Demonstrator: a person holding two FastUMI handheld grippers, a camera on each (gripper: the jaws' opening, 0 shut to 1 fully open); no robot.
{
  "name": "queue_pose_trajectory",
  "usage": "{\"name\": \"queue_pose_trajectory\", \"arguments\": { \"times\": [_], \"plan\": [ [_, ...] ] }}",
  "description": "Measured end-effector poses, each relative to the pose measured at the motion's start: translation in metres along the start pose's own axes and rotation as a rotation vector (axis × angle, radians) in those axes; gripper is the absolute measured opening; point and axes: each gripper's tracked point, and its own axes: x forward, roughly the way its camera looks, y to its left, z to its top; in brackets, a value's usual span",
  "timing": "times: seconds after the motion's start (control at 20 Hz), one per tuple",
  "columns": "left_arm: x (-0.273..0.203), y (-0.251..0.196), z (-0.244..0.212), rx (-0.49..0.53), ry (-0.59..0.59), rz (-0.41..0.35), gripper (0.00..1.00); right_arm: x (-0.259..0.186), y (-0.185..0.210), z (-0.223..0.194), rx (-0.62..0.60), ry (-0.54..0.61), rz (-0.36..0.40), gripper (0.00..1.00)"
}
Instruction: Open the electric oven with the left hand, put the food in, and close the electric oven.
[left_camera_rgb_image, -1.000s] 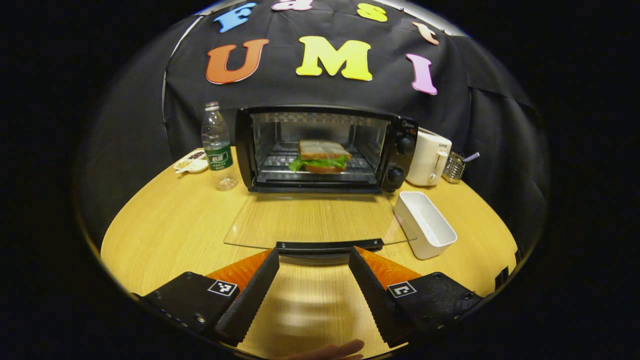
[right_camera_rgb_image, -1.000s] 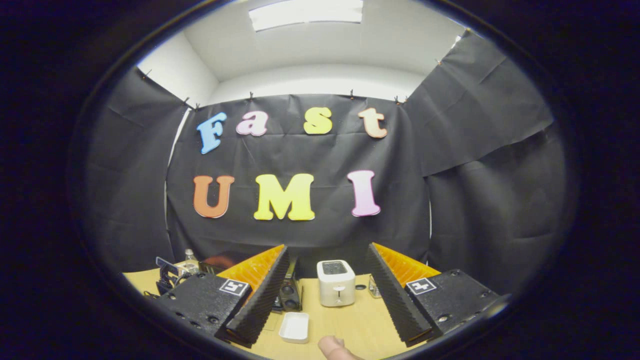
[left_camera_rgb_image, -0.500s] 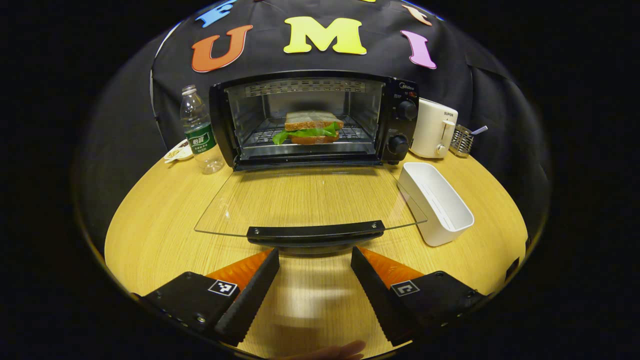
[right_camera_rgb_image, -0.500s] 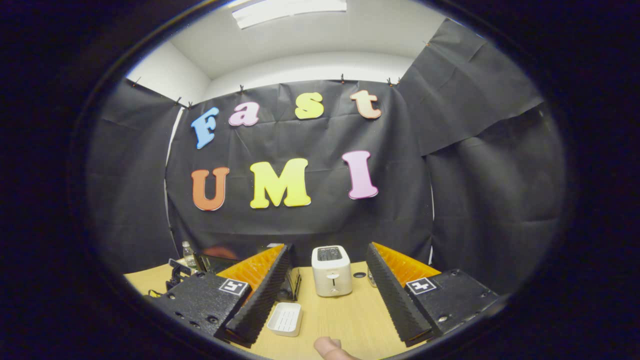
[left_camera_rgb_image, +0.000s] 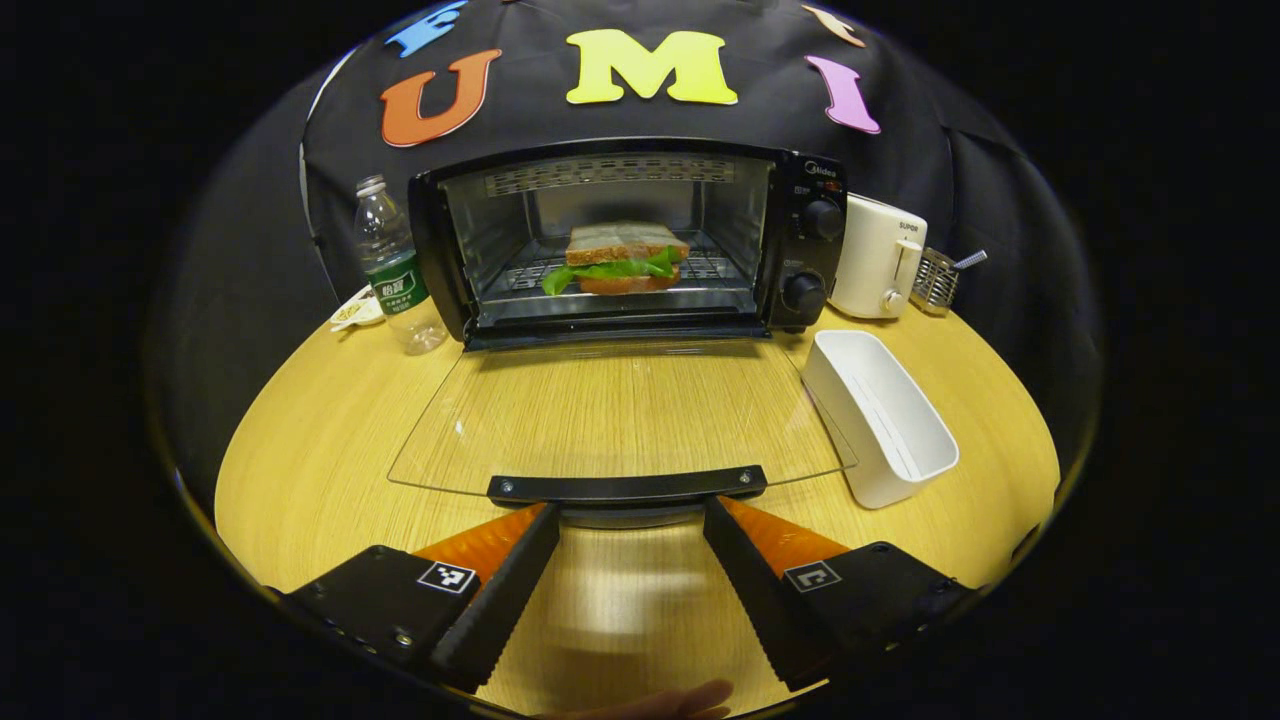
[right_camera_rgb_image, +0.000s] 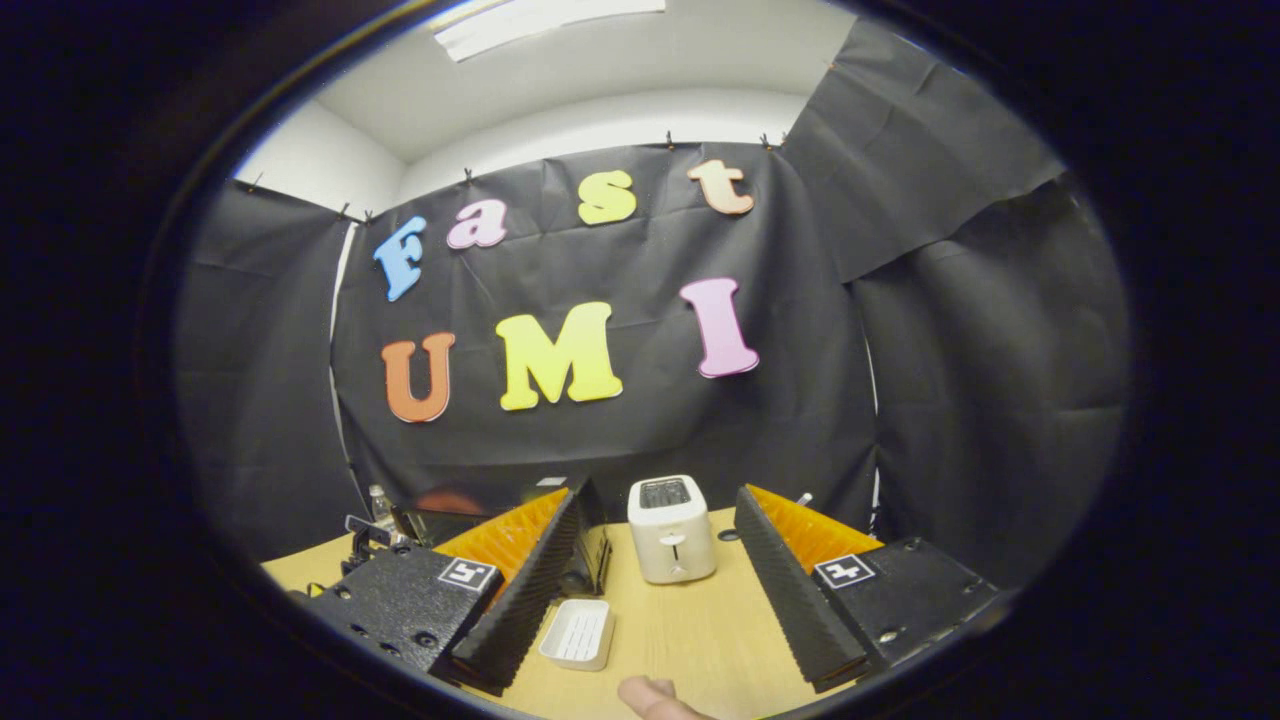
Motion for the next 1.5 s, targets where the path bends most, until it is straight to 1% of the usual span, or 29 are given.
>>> {"name": "queue_pose_trajectory", "arguments": {
  "times": [0.25,0.3,0.35,0.4,0.45,0.5,0.8,0.85,0.9,1.2,1.35,1.4,1.45,1.5],
  "plan": [
    [-0.009,0.0,0.012,-0.003,-0.035,0.007,0.96,-0.002,-0.004,-0.002,-0.006,0.002,-0.01,1.0],
    [-0.011,0.0,0.016,0.0,-0.047,0.009,0.96,-0.002,-0.004,-0.001,-0.009,0.002,-0.015,0.89],
    [-0.014,0.001,0.021,0.001,-0.063,0.01,0.96,-0.003,-0.005,0.0,-0.01,0.001,-0.018,1.0],
    [-0.016,0.001,0.026,-0.001,-0.081,0.012,0.96,-0.003,-0.005,0.0,-0.01,0.002,-0.021,1.0],
    [-0.02,0.0,0.031,-0.003,-0.101,0.013,0.96,-0.003,-0.005,-0.001,-0.01,0.003,-0.022,0.89],
    [-0.022,0.001,0.037,-0.002,-0.119,0.014,0.96,-0.002,-0.005,-0.002,-0.01,0.005,-0.021,1.0],
    [-0.032,0.002,0.076,-0.006,-0.223,0.02,0.96,-0.005,-0.003,-0.001,-0.007,0.012,-0.017,1.0],
    [-0.032,0.004,0.08,-0.005,-0.232,0.02,1.0,-0.005,-0.005,-0.002,-0.011,0.012,-0.024,1.0],
    [-0.035,0.005,0.085,-0.004,-0.243,0.022,0.96,-0.007,-0.006,0.0,-0.013,0.011,-0.03,1.0],
    [-0.034,0.007,0.111,-0.003,-0.311,0.035,0.96,-0.014,-0.009,0.004,-0.03,0.008,-0.049,1.0],
    [-0.031,0.009,0.128,-0.005,-0.339,0.046,0.96,-0.021,-0.008,0.006,-0.014,0.005,-0.043,1.0],
    [-0.031,0.008,0.137,-0.002,-0.366,0.048,0.96,-0.024,-0.006,0.008,-0.01,0.002,-0.039,0.89],
    [-0.028,0.009,0.147,0.002,-0.388,0.047,0.96,-0.027,-0.005,0.009,-0.012,0.001,-0.036,0.89],
    [-0.026,0.01,0.156,0.009,-0.409,0.046,0.96,-0.029,-0.007,0.011,-0.018,0.0,-0.041,1.0]
  ]
}}
